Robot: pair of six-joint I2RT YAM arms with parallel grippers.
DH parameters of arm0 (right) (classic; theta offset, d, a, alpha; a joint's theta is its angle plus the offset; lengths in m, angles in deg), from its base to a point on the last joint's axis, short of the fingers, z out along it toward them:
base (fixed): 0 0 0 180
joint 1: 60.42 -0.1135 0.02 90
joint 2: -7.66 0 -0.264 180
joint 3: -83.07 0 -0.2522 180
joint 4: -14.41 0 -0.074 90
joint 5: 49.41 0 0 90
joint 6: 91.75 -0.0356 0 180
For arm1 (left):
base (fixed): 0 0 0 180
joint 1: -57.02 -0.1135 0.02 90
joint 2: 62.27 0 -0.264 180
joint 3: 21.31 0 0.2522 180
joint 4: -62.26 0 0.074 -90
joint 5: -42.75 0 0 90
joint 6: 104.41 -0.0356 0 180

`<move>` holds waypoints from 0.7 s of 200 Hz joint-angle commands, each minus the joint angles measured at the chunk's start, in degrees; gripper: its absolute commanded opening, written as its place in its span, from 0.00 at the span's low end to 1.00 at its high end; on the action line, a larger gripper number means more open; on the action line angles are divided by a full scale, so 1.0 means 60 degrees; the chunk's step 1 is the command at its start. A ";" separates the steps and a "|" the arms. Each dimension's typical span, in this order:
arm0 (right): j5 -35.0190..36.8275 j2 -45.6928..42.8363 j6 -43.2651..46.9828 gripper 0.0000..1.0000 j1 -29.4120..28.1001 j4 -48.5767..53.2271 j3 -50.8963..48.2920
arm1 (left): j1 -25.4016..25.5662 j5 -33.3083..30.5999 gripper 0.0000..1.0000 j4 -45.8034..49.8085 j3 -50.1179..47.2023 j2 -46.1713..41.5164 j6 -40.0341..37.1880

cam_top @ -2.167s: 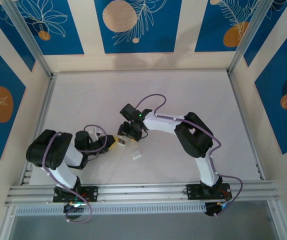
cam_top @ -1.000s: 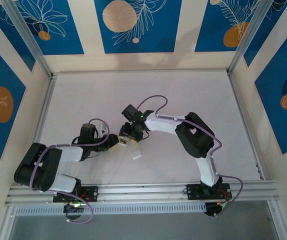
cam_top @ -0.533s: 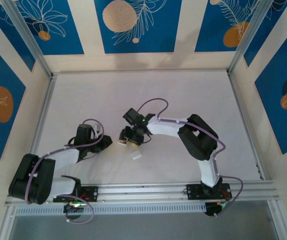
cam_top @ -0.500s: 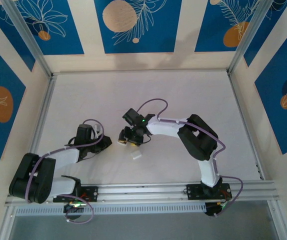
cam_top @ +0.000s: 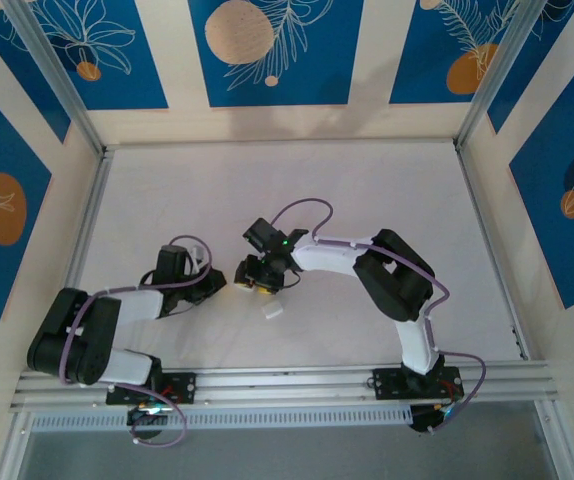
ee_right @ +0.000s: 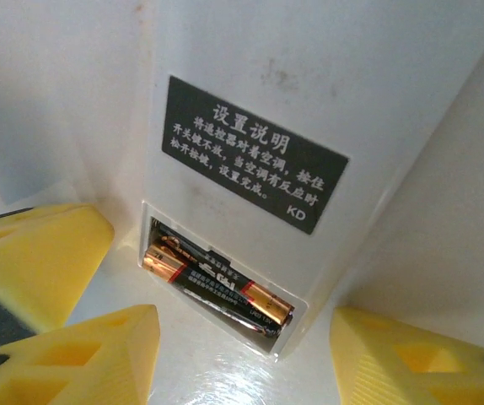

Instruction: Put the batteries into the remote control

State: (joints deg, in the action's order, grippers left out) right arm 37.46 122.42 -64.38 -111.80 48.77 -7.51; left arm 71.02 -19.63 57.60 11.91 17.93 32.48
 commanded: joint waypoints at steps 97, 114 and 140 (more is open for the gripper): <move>-0.0442 0.0608 -0.0237 0.53 0.0125 0.0017 0.0465 | 0.0345 0.0837 0.03 -0.1205 0.0172 0.0848 -0.0131; -0.0422 0.0692 -0.0256 0.53 0.0140 0.0140 0.0544 | 0.0432 0.0830 0.03 -0.1287 0.0156 0.0886 -0.0118; -0.0436 0.0758 -0.0288 0.52 0.0158 0.0182 0.0530 | 0.0493 0.0834 0.03 -0.1404 0.0074 0.0929 -0.0068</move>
State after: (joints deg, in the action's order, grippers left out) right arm 35.58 124.25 -65.54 -110.99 50.15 -5.48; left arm 73.16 -16.18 51.40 12.02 22.72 32.33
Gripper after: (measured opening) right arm 0.529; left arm 0.045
